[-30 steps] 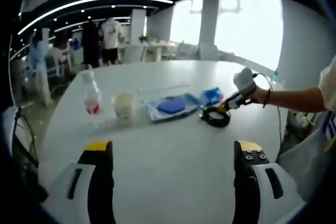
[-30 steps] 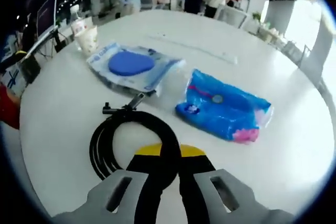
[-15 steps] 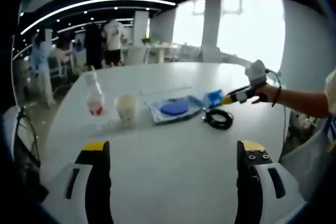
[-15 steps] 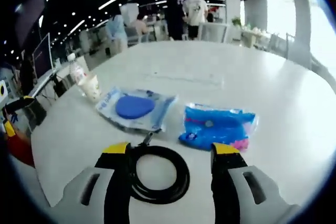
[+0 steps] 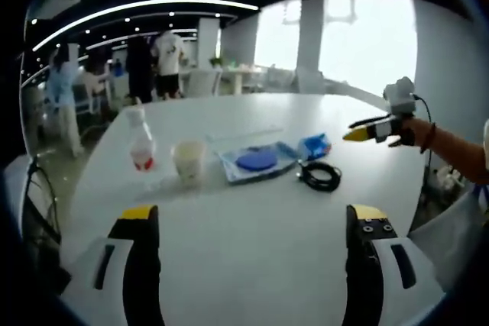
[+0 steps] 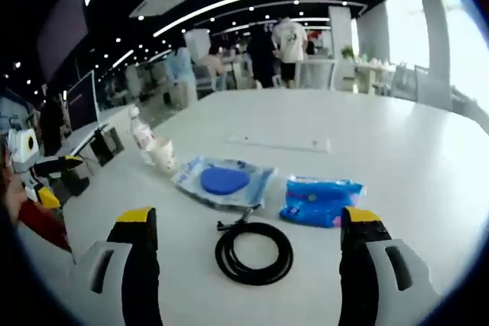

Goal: Arrange the tabletop items into an orderly group along one side of the table until the central work area is clear of visible clutter.

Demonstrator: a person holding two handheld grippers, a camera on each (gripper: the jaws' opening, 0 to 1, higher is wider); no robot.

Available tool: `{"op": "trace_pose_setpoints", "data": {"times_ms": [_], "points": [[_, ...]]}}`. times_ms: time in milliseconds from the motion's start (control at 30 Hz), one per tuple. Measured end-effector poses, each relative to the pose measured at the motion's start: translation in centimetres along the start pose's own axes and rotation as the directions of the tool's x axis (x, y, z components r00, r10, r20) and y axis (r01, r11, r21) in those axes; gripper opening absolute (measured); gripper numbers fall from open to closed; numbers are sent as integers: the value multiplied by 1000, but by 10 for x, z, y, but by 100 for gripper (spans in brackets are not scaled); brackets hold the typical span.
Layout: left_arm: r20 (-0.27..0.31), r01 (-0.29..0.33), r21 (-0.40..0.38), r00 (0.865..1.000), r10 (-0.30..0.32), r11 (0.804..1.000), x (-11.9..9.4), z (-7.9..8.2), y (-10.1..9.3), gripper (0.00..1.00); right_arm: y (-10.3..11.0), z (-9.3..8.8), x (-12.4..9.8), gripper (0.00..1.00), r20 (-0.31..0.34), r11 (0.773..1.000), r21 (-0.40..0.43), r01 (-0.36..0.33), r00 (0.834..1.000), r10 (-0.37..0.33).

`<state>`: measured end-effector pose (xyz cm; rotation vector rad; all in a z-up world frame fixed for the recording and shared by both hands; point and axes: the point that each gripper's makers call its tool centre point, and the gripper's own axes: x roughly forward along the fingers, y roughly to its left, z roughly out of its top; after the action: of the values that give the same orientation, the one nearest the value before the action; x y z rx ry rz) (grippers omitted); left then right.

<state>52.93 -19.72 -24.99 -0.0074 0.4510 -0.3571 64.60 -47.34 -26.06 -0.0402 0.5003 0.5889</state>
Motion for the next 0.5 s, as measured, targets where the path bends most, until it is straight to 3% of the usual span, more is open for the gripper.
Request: {"op": "trace_pose_setpoints", "data": {"times_ms": [500], "points": [[-4,-4,4,1000,4,1000,-1,-1,0,99,36,-6,-53,99,56,1000,-5,-21,998,21]]}}
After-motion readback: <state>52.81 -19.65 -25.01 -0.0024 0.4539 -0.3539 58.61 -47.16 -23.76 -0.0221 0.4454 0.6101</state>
